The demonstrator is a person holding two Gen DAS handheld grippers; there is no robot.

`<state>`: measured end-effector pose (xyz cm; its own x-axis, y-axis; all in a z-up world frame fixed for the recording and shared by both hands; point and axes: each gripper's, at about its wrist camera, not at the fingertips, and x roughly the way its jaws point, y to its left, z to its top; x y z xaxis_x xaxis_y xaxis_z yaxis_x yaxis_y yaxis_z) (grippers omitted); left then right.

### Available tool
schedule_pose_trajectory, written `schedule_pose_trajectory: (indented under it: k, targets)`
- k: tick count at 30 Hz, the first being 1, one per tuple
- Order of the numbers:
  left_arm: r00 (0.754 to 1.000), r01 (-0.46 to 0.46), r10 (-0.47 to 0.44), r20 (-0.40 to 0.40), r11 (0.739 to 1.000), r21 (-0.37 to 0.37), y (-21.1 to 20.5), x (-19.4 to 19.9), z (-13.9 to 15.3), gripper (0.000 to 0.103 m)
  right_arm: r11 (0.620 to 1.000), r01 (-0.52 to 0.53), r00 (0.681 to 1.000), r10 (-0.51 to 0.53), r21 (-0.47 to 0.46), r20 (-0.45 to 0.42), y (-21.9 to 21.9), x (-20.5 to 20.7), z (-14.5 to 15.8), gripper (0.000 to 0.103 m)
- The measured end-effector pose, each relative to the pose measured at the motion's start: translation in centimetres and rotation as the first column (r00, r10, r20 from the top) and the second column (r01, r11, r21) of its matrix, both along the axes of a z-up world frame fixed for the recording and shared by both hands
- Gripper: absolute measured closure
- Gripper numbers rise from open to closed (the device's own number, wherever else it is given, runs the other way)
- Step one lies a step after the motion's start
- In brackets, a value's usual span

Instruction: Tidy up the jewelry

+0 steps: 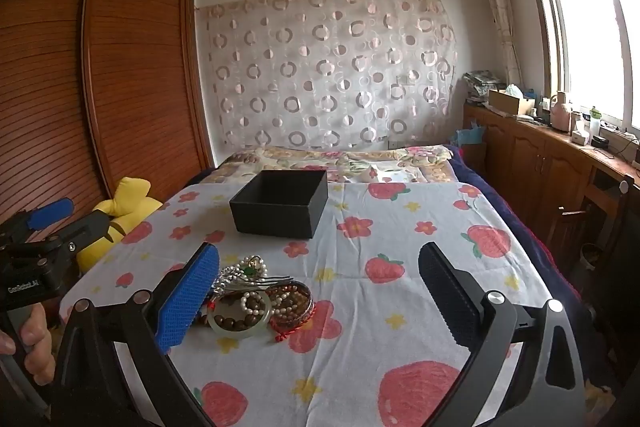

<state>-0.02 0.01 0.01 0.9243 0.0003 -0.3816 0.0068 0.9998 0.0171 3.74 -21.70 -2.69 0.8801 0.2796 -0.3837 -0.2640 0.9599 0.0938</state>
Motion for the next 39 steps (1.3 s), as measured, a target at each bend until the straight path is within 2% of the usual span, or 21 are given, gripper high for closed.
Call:
schedule_pose_trajectory:
  k: [39]
  targets:
    - [1.000,0.001,-0.001,0.012,1.000,0.005,0.00,0.00,-0.02,0.007,1.000,-0.001,1.000,0.001,0.004,0.000,-0.06,-0.21,0.02,0.002]
